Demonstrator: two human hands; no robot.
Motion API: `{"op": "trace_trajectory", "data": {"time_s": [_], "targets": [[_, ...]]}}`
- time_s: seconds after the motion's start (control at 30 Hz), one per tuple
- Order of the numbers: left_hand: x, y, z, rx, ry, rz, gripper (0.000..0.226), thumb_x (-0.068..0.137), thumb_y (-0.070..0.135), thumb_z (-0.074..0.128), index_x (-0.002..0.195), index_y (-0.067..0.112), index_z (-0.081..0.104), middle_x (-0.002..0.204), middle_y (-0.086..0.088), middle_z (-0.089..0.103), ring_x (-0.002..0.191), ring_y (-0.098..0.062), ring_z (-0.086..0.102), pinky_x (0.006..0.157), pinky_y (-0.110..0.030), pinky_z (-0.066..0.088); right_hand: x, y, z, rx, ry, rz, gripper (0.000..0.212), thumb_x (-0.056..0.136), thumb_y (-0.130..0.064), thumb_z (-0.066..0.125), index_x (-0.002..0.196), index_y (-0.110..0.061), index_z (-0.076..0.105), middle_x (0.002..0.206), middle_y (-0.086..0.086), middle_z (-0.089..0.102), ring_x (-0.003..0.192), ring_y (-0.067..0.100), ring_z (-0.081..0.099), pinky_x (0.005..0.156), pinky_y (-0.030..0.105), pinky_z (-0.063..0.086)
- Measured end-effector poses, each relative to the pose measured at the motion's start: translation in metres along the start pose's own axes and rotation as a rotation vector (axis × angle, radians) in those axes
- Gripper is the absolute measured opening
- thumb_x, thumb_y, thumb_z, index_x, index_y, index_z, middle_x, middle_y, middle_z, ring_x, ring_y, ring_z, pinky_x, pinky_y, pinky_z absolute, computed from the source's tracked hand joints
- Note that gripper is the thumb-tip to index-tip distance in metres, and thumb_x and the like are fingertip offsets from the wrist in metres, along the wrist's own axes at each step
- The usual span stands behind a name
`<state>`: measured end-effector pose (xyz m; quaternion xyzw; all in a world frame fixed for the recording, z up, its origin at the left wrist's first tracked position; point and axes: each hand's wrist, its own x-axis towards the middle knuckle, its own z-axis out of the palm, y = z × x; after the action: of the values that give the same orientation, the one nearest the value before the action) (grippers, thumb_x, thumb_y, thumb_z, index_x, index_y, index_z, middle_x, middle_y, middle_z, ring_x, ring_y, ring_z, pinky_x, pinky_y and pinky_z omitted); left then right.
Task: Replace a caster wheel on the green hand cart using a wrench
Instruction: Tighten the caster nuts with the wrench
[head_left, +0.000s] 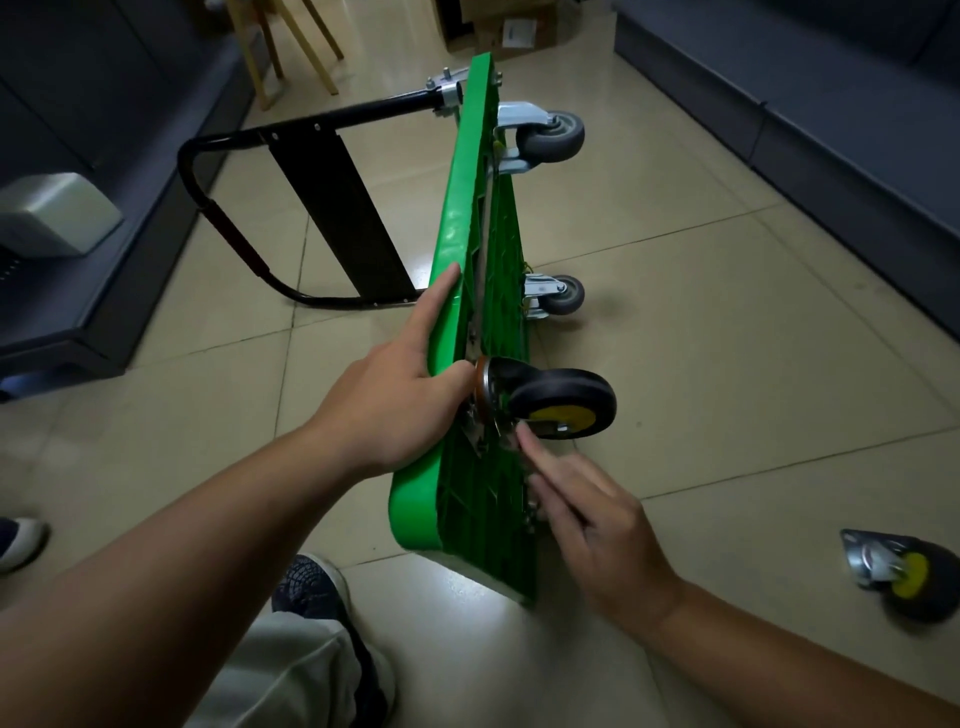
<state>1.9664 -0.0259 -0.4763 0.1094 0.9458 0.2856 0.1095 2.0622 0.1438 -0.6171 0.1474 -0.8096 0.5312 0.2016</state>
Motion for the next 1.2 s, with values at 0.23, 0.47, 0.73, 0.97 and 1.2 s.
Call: {"op": "trace_trajectory", "data": {"time_s": [0.23, 0.47, 0.73, 0.97, 1.2], "targets": [[-0.001, -0.001, 0.001, 0.032, 0.04, 0.004, 0.082, 0.1, 0.035, 0.054, 0.147, 0.073, 0.0, 0.111, -0.005, 0.068, 0.079, -0.024, 0.069, 0.077, -0.049, 0.058, 0.017, 0.022, 0.03, 0.109, -0.021, -0.112, 0.049, 0.104, -0.001, 0.051, 0.152, -0.006, 0.042, 0.103, 0.009, 0.059, 0.092, 0.025, 0.062, 0.082, 0.032, 0.051], [-0.002, 0.0, 0.001, 0.012, 0.038, -0.003, 0.08, 0.098, 0.038, 0.053, 0.147, 0.073, 0.001, 0.11, -0.002, 0.067, 0.079, -0.025, 0.07, 0.076, -0.051, 0.059, 0.009, 0.023, 0.035, 0.131, -0.092, -0.084, 0.054, 0.102, 0.002, 0.051, 0.154, -0.006, 0.037, 0.099, 0.007, 0.056, 0.088, 0.024, 0.06, 0.081, 0.036, 0.05], [-0.002, 0.0, 0.002, 0.051, 0.077, -0.016, 0.081, 0.099, 0.033, 0.051, 0.147, 0.074, -0.001, 0.103, -0.002, 0.067, 0.076, -0.023, 0.066, 0.071, -0.041, 0.054, 0.0, -0.023, 0.025, 0.271, -0.134, 0.171, 0.057, 0.105, -0.006, 0.048, 0.157, -0.023, 0.035, 0.131, -0.006, 0.063, 0.123, 0.013, 0.06, 0.102, 0.025, 0.048], [-0.002, 0.002, 0.003, 0.051, 0.062, -0.025, 0.079, 0.101, 0.035, 0.049, 0.147, 0.071, -0.003, 0.102, -0.005, 0.068, 0.077, -0.027, 0.066, 0.071, -0.045, 0.057, 0.017, -0.083, 0.013, 0.711, -0.14, 0.604, 0.042, 0.103, -0.012, 0.055, 0.143, -0.026, 0.055, 0.057, -0.001, 0.056, 0.045, 0.018, 0.057, 0.046, 0.025, 0.047], [-0.002, 0.001, 0.0, 0.027, 0.03, -0.011, 0.08, 0.1, 0.036, 0.052, 0.147, 0.073, -0.001, 0.11, -0.004, 0.069, 0.084, -0.024, 0.07, 0.081, -0.049, 0.058, -0.037, -0.059, 0.019, 0.484, -0.151, 0.447, 0.056, 0.099, -0.025, 0.055, 0.143, -0.058, 0.043, 0.071, -0.016, 0.06, 0.058, 0.007, 0.056, 0.059, 0.021, 0.05]]}}
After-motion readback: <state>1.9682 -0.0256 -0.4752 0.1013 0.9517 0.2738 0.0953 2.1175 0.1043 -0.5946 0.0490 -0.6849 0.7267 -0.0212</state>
